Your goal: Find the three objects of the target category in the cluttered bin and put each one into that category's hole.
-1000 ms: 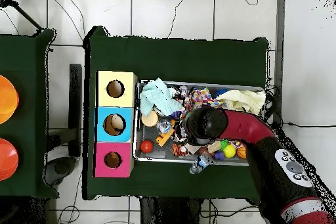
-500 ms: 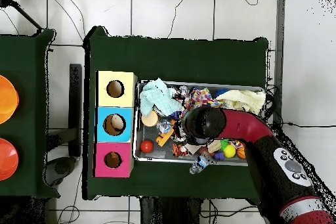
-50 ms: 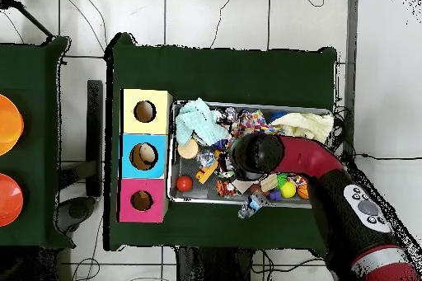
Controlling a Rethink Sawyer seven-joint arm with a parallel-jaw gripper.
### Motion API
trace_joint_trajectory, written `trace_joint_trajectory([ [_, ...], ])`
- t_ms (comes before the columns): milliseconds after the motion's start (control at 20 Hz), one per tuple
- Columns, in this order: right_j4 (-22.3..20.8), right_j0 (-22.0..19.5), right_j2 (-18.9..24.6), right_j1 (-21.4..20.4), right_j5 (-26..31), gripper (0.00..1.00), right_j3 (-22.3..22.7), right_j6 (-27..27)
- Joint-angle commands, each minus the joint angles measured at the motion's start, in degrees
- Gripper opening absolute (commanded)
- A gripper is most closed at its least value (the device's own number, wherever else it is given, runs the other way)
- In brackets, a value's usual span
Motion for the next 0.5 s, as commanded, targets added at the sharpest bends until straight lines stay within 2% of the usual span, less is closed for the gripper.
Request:
trace_joint_trajectory([
  [50, -3.68, 0.53, 5.76, 4.03, 4.06, 1.0, -8.18, -11.54],
  [500, -3.67, 2.02, 6.53, 6.37, 7.24, 1.0, -12.64, -13.49],
])
